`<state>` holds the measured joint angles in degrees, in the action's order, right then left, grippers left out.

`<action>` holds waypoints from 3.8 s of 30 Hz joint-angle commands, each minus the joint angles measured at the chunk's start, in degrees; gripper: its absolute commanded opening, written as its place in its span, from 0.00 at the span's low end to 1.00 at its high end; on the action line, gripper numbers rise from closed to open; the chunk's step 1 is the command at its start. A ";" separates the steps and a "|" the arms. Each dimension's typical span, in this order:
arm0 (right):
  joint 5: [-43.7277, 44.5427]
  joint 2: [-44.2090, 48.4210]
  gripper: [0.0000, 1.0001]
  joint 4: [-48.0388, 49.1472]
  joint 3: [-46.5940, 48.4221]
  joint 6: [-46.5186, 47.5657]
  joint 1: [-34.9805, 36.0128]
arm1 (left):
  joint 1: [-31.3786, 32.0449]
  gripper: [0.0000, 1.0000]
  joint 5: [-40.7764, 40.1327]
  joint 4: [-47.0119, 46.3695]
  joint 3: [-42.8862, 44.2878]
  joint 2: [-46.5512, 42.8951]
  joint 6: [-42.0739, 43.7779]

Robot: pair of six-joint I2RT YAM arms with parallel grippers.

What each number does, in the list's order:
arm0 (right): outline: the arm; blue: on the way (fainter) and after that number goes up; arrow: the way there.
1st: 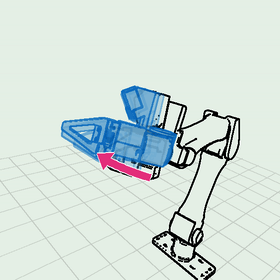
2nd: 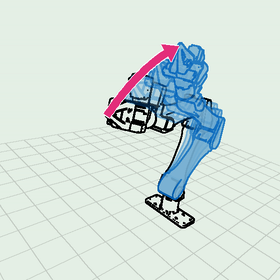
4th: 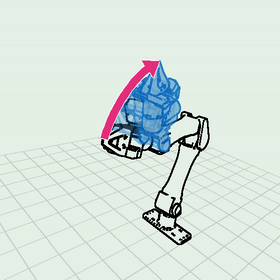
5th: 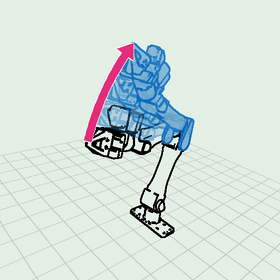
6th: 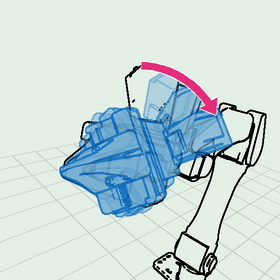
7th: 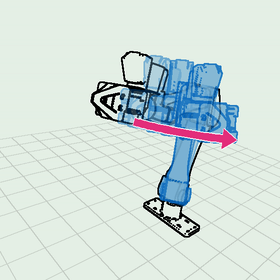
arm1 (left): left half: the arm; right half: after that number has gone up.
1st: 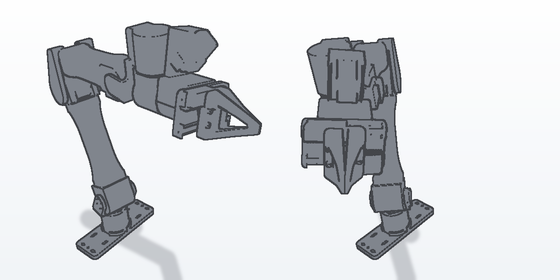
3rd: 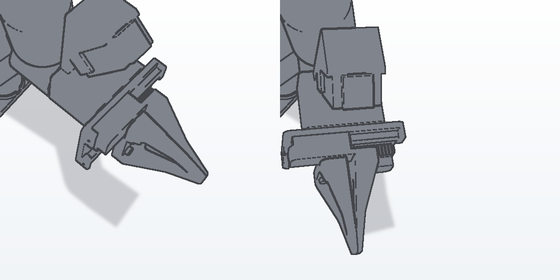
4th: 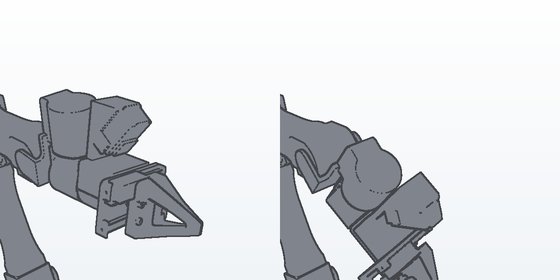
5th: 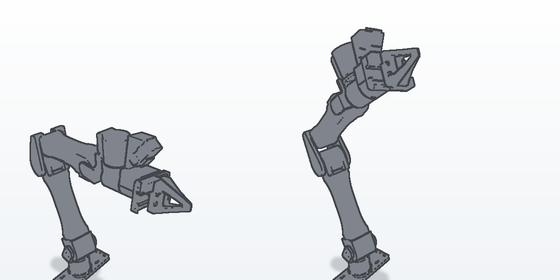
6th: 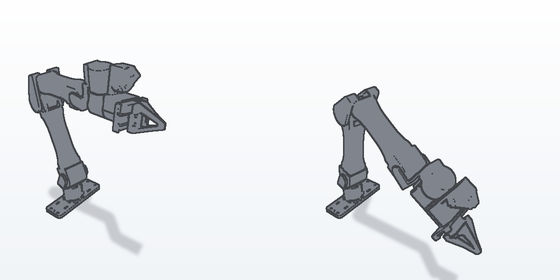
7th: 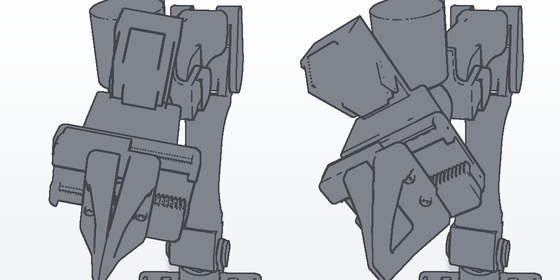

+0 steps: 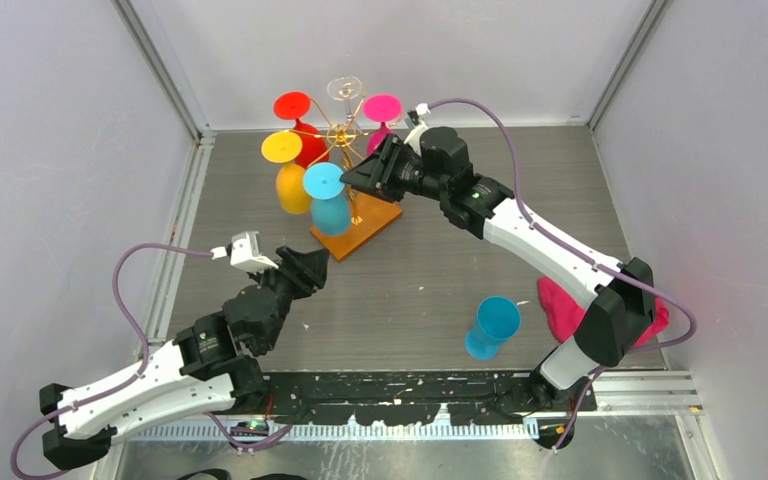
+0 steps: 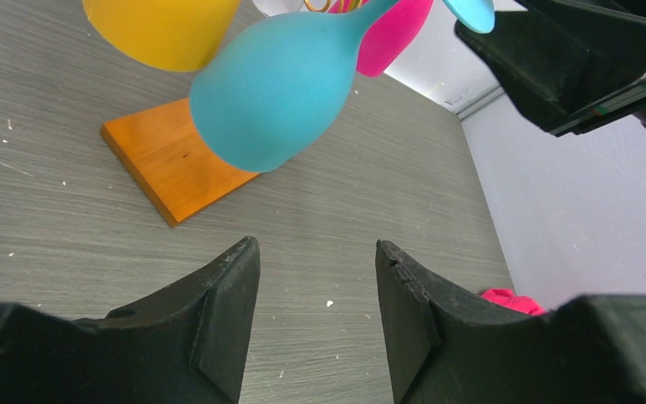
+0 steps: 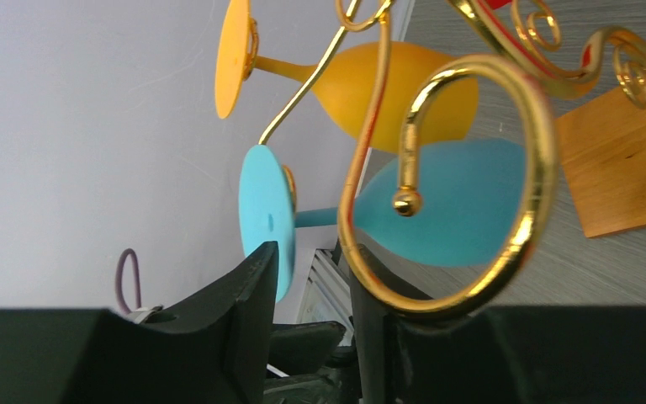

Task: Place the wine glass upside down on the wine glass rack
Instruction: Turn the wine glass upside down at the wine rack, then pick up the wine glass at the center of the board.

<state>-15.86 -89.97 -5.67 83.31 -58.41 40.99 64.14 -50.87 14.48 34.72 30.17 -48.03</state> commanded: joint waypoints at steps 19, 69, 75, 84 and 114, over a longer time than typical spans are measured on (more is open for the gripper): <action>3.49 9.34 0.49 0.74 -2.99 4.15 -0.52 | 0.24 0.55 0.11 0.55 3.42 0.19 1.36; 64.43 52.47 0.53 -23.93 -30.81 27.86 -1.89 | 6.66 0.62 32.47 -0.65 29.63 47.07 20.99; 60.88 50.66 0.50 -24.10 -31.08 28.64 -7.91 | 8.26 0.63 35.79 -1.19 35.70 52.92 23.25; 42.32 42.41 0.50 -20.12 -30.59 24.40 -27.98 | 9.58 0.64 39.01 -1.76 39.91 57.99 24.47; 35.15 39.56 0.51 -15.42 -33.03 19.30 -42.24 | 12.10 0.64 41.54 4.84 47.84 66.72 26.50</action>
<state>19.16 -51.64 -23.59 50.26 -38.35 -0.95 75.96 -8.88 18.02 79.29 95.57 -22.90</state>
